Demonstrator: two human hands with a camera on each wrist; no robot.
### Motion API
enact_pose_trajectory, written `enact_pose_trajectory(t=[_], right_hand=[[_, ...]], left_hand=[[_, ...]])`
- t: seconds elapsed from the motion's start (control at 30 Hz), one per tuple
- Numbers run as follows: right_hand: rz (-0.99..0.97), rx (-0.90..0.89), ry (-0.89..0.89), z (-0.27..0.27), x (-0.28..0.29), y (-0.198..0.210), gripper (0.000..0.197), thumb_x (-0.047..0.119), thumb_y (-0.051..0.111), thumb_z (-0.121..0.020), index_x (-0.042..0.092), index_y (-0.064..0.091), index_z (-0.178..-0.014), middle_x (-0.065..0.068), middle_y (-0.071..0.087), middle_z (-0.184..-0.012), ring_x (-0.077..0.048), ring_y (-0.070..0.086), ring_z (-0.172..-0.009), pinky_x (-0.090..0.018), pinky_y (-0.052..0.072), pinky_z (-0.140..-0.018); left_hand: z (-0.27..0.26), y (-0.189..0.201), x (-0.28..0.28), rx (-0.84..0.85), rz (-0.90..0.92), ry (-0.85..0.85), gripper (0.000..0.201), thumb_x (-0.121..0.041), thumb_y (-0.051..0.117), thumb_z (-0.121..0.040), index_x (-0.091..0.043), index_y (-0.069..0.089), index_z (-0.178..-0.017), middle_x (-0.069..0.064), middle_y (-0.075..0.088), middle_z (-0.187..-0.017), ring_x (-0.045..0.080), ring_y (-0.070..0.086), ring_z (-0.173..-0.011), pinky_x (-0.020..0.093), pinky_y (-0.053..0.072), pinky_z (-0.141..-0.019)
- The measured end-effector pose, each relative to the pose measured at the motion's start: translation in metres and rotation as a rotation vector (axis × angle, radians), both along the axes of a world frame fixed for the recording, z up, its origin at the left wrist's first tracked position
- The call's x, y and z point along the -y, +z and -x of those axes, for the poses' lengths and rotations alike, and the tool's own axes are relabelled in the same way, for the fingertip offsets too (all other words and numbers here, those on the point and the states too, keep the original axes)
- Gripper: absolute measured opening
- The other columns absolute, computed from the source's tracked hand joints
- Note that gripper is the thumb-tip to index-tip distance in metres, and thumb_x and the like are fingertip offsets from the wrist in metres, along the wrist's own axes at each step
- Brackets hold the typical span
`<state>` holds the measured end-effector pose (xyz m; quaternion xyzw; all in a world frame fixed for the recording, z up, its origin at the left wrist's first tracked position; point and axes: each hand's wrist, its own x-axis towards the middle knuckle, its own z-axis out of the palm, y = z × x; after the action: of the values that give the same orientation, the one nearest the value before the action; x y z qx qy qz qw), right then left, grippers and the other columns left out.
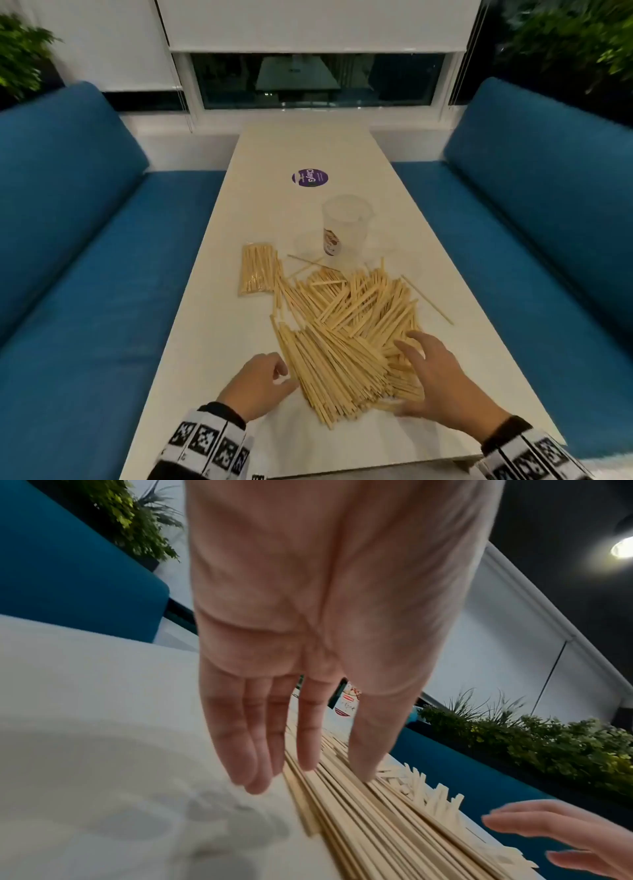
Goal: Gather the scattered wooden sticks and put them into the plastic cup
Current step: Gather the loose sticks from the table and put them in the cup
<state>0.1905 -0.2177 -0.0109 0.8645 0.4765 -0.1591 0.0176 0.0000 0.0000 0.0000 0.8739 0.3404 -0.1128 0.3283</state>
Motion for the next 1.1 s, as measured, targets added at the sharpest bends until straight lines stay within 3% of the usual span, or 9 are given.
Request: enact_pose_trajectory(t=[0.07,0.17,0.33,0.6,0.7,0.87,0.97,1.03,1.1], right_hand=[[0.006,-0.029,0.012,0.0,-0.002,-0.003,0.108,0.065,0.064,-0.069,0.021,0.006,-0.149,-0.003,0.005,-0.157,-0.022,0.005,-0.145,-0.032,0.009,-0.117],[-0.03,-0.018,0.018,0.001,-0.006,-0.006,0.101,0.057,0.064,-0.075,0.016,0.01,-0.15,-0.004,0.028,-0.148,-0.02,0.026,-0.137,-0.028,0.019,-0.113],[-0.098,0.008,0.013,0.004,-0.009,-0.007,0.058,0.042,0.057,-0.087,0.018,0.04,-0.138,0.0,0.049,-0.125,-0.018,0.046,-0.116,-0.027,0.038,-0.095],[-0.101,0.017,0.034,0.004,-0.007,-0.02,0.028,0.026,0.044,-0.096,0.014,0.056,-0.118,-0.004,0.056,-0.116,-0.021,0.051,-0.108,-0.029,0.044,-0.089],[-0.067,0.067,0.065,0.003,-0.006,-0.021,0.025,0.007,0.039,-0.093,0.012,0.055,-0.111,-0.006,0.054,-0.115,-0.023,0.051,-0.102,-0.031,0.044,-0.085],[-0.101,0.059,0.049,0.002,-0.004,-0.011,0.035,-0.007,0.04,-0.087,0.009,0.049,-0.118,-0.007,0.047,-0.117,-0.022,0.053,-0.097,-0.029,0.045,-0.083],[-0.079,0.055,0.046,0.001,-0.003,-0.005,0.04,-0.008,0.036,-0.087,0.008,0.045,-0.123,-0.009,0.048,-0.119,-0.024,0.052,-0.101,-0.03,0.043,-0.085],[-0.046,0.09,0.057,0.001,-0.001,-0.001,0.041,-0.006,0.033,-0.089,0.009,0.041,-0.127,-0.009,0.051,-0.12,-0.025,0.052,-0.104,-0.029,0.039,-0.082],[-0.004,0.119,0.071,0.0,0.001,0.005,0.042,-0.003,0.032,-0.091,0.01,0.037,-0.13,-0.008,0.053,-0.121,-0.025,0.052,-0.106,-0.028,0.036,-0.08]], left_hand=[[-0.008,-0.002,0.003,-0.005,0.025,0.069,0.033,-0.047,0.055,-0.087,-0.02,0.048,-0.106,0.001,0.051,-0.111,0.012,0.048,-0.095,0.02,0.037,-0.078],[-0.021,-0.005,0.01,-0.047,0.082,0.18,0.071,-0.056,0.056,-0.083,-0.008,0.037,-0.131,0.01,0.044,-0.133,0.02,0.048,-0.116,0.028,0.04,-0.093],[-0.044,-0.007,0.019,-0.03,0.123,0.33,0.108,-0.063,0.061,-0.074,0.001,0.01,-0.145,0.018,0.026,-0.15,0.029,0.035,-0.135,0.035,0.036,-0.106],[-0.058,-0.017,0.032,0.101,0.135,0.435,0.081,-0.034,0.076,-0.073,-0.001,0.032,-0.132,0.016,0.044,-0.134,0.029,0.048,-0.122,0.036,0.044,-0.101],[-0.057,-0.019,0.03,0.113,0.151,0.468,0.07,-0.028,0.074,-0.077,0.0,0.037,-0.13,0.017,0.05,-0.132,0.03,0.051,-0.12,0.035,0.045,-0.098],[-0.055,-0.028,0.023,0.153,0.217,0.541,0.059,-0.022,0.068,-0.082,-0.001,0.042,-0.13,0.015,0.055,-0.127,0.029,0.054,-0.116,0.032,0.045,-0.096],[-0.053,-0.038,0.015,0.216,0.289,0.594,0.037,-0.02,0.066,-0.081,-0.002,0.06,-0.113,0.013,0.067,-0.108,0.028,0.063,-0.098,0.039,0.051,-0.093],[-0.052,-0.042,0.01,0.239,0.338,0.631,0.029,-0.018,0.063,-0.084,0.003,0.058,-0.104,0.013,0.066,-0.105,0.03,0.062,-0.098,0.042,0.051,-0.093],[-0.053,-0.045,0.005,0.245,0.379,0.657,0.032,-0.015,0.058,-0.086,0.006,0.053,-0.11,0.02,0.062,-0.108,0.035,0.061,-0.102,0.042,0.051,-0.093]])
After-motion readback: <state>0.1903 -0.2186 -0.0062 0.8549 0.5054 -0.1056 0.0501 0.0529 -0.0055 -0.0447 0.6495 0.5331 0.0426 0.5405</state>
